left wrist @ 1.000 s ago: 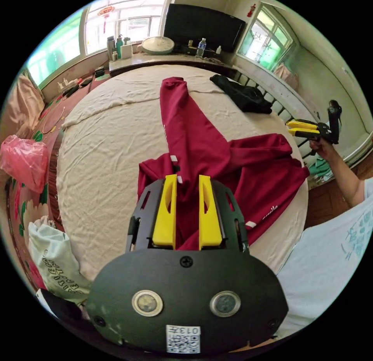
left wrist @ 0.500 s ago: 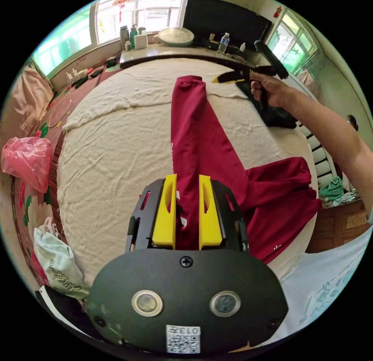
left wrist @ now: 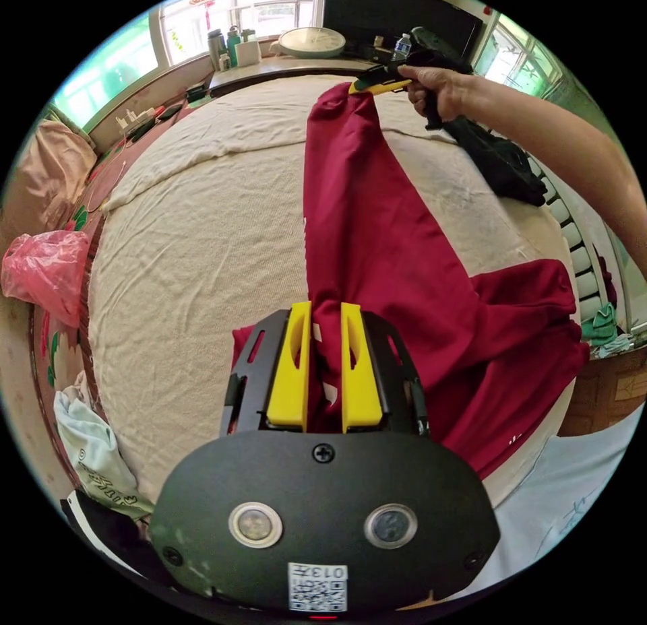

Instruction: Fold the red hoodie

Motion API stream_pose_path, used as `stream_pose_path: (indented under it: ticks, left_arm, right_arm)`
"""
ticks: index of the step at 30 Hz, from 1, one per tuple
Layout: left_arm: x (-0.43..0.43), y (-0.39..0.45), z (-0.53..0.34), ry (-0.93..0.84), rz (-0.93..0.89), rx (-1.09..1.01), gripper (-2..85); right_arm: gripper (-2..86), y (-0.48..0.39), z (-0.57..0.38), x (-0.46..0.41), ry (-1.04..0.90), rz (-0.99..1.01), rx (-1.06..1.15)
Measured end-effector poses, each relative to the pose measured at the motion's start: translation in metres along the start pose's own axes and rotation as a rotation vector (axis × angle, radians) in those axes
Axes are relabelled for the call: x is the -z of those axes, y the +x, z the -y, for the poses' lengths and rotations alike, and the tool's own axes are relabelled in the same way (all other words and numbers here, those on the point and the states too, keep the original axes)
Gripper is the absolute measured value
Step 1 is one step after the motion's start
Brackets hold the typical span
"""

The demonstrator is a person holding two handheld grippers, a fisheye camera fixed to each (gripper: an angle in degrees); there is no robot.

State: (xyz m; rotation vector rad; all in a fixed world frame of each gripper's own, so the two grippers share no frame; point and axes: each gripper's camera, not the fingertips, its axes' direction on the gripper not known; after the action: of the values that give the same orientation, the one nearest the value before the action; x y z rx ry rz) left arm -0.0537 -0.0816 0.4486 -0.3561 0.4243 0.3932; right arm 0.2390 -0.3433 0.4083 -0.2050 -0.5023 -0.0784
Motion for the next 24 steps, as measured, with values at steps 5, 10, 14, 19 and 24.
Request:
stream_pose_path:
  ticks: [5,10,14,19,24]
  left_arm:
    - [0.032,0.004,-0.007,0.098,0.007,-0.009,7.4]
    - [0.096,-0.018,-0.030,0.298,0.006,0.062,6.7]
    - [0.100,0.000,-0.008,0.231,-0.374,-0.219,10.1]
    - [0.121,0.089,-0.044,0.114,-0.399,-0.705,11.9]
    - [0.060,0.171,-0.080,-0.220,-0.060,-0.983,4.1]
  right_arm:
    - [2.9,-0.087,-0.062,0.141,0.173,0.342,0.471]
    - [2.5,-0.167,-0.183,0.285,0.275,0.531,0.784]
    - [2.3,-0.212,-0.294,0.370,0.325,0.540,0.876]
    - [2.2,-0.239,-0.392,0.407,0.330,0.359,0.737]
    - [2.1,-0.225,-0.470,0.391,0.280,0.373,0.459]
